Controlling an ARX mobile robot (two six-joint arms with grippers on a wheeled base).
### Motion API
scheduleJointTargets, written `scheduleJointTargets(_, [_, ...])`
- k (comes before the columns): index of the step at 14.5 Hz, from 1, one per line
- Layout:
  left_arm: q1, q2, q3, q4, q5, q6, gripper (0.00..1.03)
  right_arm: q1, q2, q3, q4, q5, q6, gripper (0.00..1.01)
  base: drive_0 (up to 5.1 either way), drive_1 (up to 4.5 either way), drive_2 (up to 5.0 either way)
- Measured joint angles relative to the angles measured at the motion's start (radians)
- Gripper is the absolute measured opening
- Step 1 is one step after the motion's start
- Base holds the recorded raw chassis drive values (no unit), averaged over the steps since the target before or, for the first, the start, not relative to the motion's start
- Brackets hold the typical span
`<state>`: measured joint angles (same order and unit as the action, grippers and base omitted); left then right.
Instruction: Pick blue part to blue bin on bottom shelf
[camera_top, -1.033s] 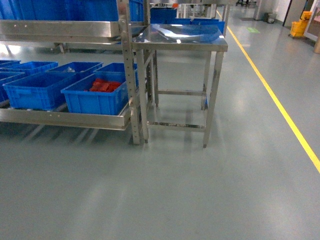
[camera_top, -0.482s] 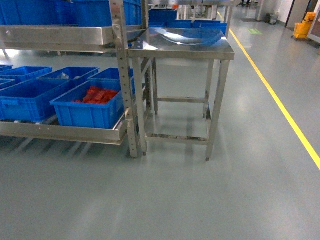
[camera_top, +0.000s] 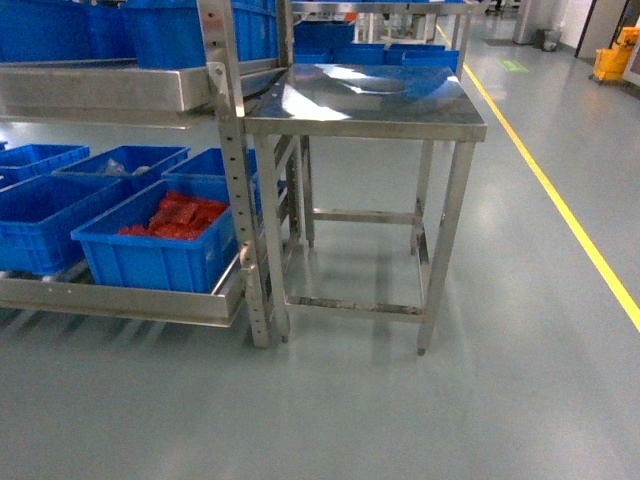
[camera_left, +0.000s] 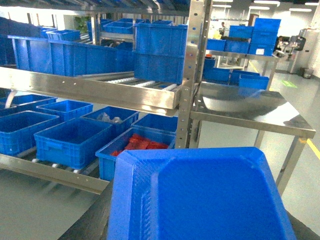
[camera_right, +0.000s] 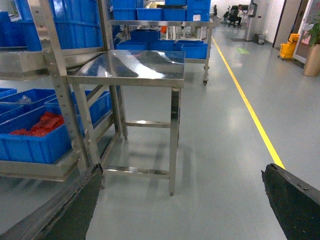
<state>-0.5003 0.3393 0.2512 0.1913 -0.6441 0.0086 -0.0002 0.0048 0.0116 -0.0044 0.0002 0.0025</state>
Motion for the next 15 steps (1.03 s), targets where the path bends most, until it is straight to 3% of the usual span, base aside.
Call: scheduleJointTargets(15, [0.000,0.002,0.000,0.000,0.000,0.000,0.43,0.000,0.000,0.000,-0.002,0.000,0.000,0.98,0.0,3.92,-3.9])
